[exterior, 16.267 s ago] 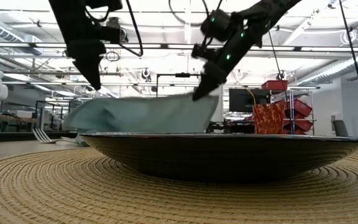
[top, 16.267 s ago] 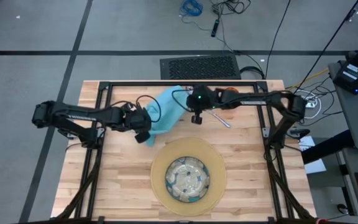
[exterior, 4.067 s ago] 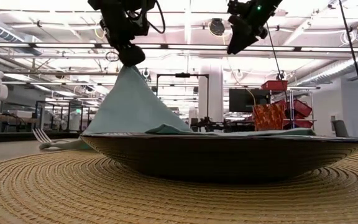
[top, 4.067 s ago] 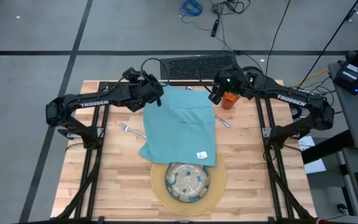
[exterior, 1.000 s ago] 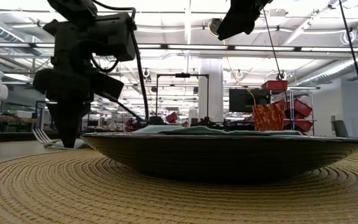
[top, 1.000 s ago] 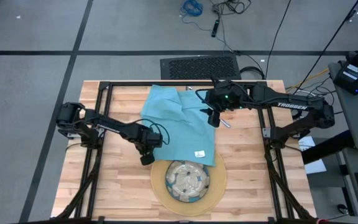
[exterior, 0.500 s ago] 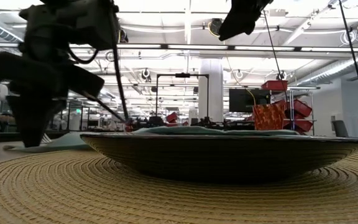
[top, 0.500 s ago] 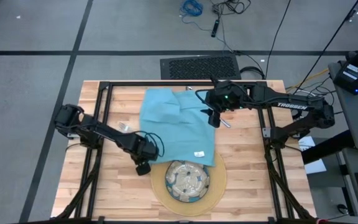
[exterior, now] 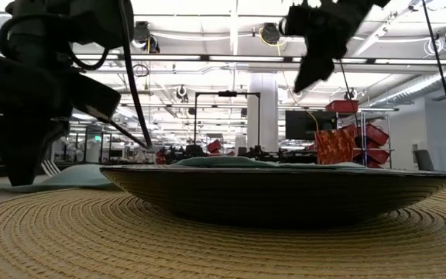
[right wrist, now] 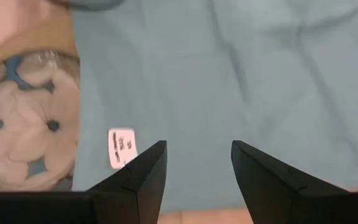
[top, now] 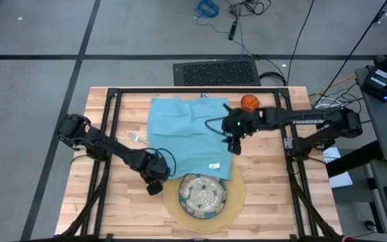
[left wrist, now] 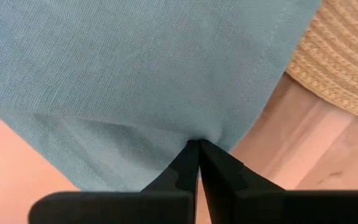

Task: Set table place
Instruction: Fold the blue napkin

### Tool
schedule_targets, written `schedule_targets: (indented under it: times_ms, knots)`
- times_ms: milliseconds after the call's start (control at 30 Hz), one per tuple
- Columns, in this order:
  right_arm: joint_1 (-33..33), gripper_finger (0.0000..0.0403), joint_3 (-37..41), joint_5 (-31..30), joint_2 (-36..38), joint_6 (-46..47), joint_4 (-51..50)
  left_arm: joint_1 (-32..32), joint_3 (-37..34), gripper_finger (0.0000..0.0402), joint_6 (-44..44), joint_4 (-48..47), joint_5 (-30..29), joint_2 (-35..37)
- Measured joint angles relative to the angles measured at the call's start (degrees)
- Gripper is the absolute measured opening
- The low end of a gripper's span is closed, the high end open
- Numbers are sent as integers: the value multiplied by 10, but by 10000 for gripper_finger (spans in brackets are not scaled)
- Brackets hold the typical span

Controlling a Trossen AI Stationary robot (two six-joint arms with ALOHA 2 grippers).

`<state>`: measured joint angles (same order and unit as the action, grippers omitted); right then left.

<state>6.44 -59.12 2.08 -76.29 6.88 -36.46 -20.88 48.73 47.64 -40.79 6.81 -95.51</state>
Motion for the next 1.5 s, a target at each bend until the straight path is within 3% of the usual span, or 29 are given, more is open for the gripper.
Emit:
schedule_targets:
  times_ms: [267, 533, 600, 767, 1000, 1100, 1267, 1500]
  knots:
    - [-43, 171, 125, 41, 0, 81, 112, -11, 0, 0, 15, 12, -4, 10]
    - [-129, 171, 149, 37, 0, 159, 125, -15, 0, 0, 29, 17, -12, 16]
    - [-157, 171, 149, 1, 0, 195, 112, -15, 0, 0, 30, 18, -13, 16]
    - [-233, 171, 151, -185, 11, 355, 46, -19, 1, 0, 31, 18, -27, 16]
    - [-330, 171, 199, -268, 17, 568, 70, -22, 1, 0, 31, 17, -35, 16]
    - [-364, 171, 246, -285, 17, 651, 164, -22, 1, 0, 31, 17, -39, 16]
    - [-392, 171, 304, -339, 17, 661, 406, -22, 1, 0, 30, 18, -48, 16]
    - [-392, 171, 309, -352, 17, 704, 372, -26, 1, 0, 29, 22, -57, 16]
